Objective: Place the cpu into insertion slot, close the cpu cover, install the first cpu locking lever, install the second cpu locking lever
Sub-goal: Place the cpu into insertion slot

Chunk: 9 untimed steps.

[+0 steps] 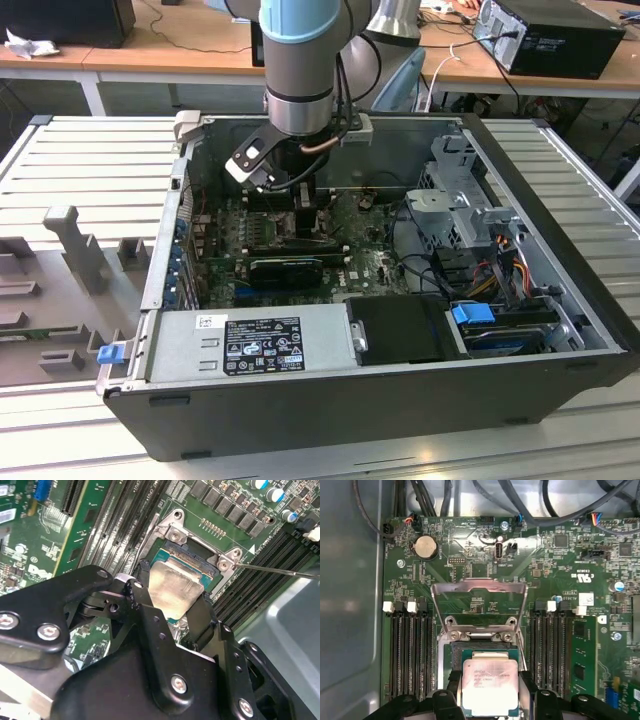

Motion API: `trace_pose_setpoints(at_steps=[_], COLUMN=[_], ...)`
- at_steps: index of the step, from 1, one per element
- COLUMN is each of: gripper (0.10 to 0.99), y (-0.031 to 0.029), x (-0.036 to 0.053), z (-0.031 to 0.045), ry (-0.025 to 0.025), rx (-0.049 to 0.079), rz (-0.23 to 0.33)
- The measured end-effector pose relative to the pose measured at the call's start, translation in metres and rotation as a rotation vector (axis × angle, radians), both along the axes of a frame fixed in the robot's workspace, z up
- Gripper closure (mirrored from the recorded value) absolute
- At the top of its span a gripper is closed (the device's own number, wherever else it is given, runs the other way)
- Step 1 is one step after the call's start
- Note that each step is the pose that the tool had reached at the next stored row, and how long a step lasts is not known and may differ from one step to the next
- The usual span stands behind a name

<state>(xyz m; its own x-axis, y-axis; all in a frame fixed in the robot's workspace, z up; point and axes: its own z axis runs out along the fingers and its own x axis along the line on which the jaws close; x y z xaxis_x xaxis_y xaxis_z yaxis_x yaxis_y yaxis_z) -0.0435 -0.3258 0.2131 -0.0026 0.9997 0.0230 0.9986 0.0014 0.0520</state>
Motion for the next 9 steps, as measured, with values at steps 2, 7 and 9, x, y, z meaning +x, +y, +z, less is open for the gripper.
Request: trace_pose_setpoints(at_steps=[2,7,9], gripper=[0.549,0.549,0.549], y=[0.0015,0.0047,0.0050], x=[0.0000,0.0000,-0.0001], z=[-0.0033,-0.0106,-0.0119], ry=[0.0000,0.0001,0.0000], rx=[0.000,0.000,-0.001], rz=[0.000,0.000,0.000])
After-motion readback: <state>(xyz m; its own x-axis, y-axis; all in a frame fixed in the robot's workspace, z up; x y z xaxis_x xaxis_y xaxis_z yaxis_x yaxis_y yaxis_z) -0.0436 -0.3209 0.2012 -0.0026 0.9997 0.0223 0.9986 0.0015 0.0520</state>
